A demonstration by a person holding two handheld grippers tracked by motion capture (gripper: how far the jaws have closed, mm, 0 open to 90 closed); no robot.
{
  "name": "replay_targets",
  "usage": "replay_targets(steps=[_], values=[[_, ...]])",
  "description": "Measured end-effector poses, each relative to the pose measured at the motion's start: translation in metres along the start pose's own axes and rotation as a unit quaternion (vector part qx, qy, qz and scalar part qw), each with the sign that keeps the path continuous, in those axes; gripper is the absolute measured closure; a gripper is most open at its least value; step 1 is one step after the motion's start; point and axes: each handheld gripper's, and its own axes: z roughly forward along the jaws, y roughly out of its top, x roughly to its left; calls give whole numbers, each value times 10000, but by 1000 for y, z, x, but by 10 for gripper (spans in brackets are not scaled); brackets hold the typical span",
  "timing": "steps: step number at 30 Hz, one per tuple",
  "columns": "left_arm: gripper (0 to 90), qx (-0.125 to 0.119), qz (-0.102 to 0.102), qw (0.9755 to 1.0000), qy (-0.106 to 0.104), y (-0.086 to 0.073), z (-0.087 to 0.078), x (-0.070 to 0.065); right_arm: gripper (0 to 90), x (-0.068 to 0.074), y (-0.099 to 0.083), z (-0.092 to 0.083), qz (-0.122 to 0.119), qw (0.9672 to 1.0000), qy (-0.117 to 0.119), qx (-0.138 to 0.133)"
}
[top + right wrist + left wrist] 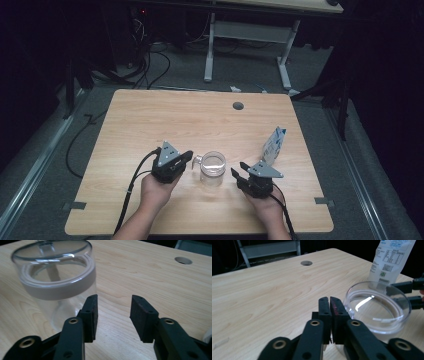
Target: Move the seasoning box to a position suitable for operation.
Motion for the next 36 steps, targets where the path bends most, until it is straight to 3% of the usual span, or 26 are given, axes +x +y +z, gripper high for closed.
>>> replay_targets(steps=[7,15,20,36], values=[[900,-69,43,10000,53,2,10,-7,713,3,1,-5,78,9998,127,-138],[900,-37,206,9997,91,0,14,-12,830,6,2,-5,32,9998,124,-156],[900,-77,206,9997,126,-3,16,-13,899,7,2,-7,28,9998,104,-195],[900,-166,104,9998,66,-6,18,-13,895,13,6,-8,-40,9992,226,-322]])
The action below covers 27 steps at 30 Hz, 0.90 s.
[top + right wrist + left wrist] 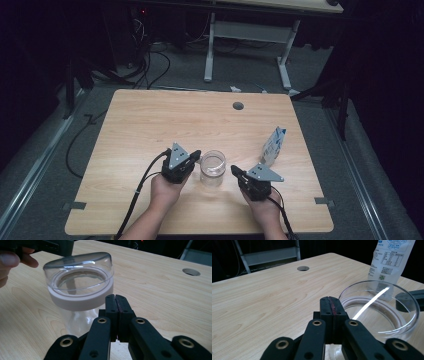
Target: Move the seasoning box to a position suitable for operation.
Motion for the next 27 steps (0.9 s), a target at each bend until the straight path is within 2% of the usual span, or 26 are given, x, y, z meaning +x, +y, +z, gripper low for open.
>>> replay_targets(steps=[12,27], values=[[900,-25,-20,10000,-13,-1,0,1,900,11,5,2,-188,9998,113,-18],[900,-31,-64,10000,-34,-1,0,1,900,13,6,3,-227,9996,137,-39]])
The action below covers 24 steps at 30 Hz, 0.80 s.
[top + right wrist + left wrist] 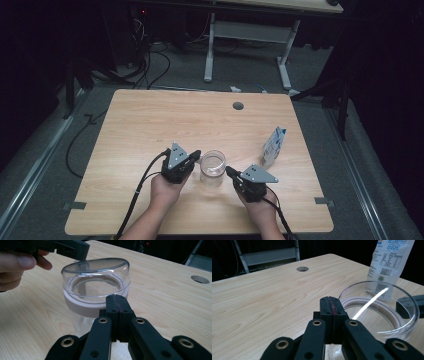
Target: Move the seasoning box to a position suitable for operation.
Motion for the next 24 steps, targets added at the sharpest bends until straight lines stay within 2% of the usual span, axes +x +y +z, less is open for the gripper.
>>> replay_targets(steps=[3,6,12,14,17,21,24], values=[[900,-51,-41,10000,60,-1,-3,-1,900,0,0,0,49,10000,38,-10],[900,-126,-127,9998,30,-5,-12,-1,899,-1,1,-2,52,10000,49,-59],[900,-1,-167,9999,-24,-19,-22,-5,897,-1,3,-4,70,9999,84,-117],[900,94,-220,9997,-113,-30,-25,-10,897,0,4,-4,84,9998,96,-133],[900,166,-247,9993,-215,-38,-26,-17,896,3,6,-5,56,9997,138,-182],[900,190,-223,9991,-317,-42,-25,-25,895,5,9,-5,12,9997,144,-207],[900,119,-258,9988,-399,-41,-25,-30,894,8,10,-5,-14,9996,168,-226]])
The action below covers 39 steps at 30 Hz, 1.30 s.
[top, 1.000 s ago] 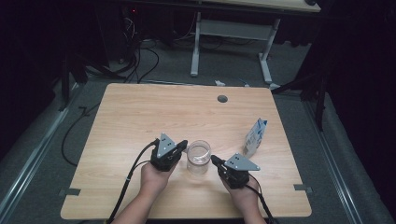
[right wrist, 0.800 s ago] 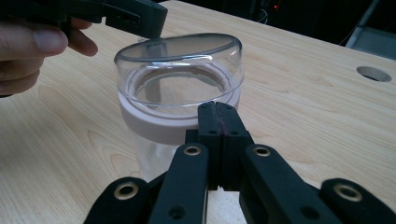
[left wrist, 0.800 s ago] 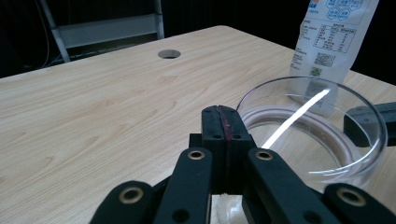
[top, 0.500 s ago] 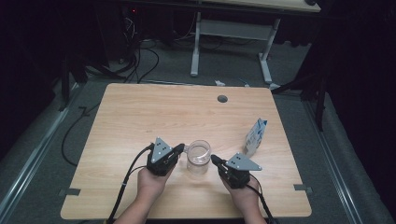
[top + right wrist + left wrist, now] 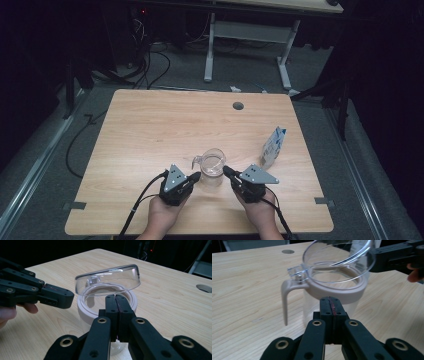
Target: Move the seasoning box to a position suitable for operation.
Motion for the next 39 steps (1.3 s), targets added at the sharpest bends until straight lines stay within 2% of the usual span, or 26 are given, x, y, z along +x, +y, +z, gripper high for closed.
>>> replay_targets(steps=[9,23,31,39], values=[[900,-88,-44,9999,-106,6,3,-5,895,1,1,-1,-2,10000,5,-34],[900,-150,-63,9998,-118,9,4,-9,892,0,-1,2,-5,10000,-6,1],[900,-170,-85,9998,-110,9,4,-8,893,-5,1,3,130,9999,-36,-90],[900,-230,-160,9996,-98,12,3,-8,893,-5,-1,9,113,9999,-16,5]])
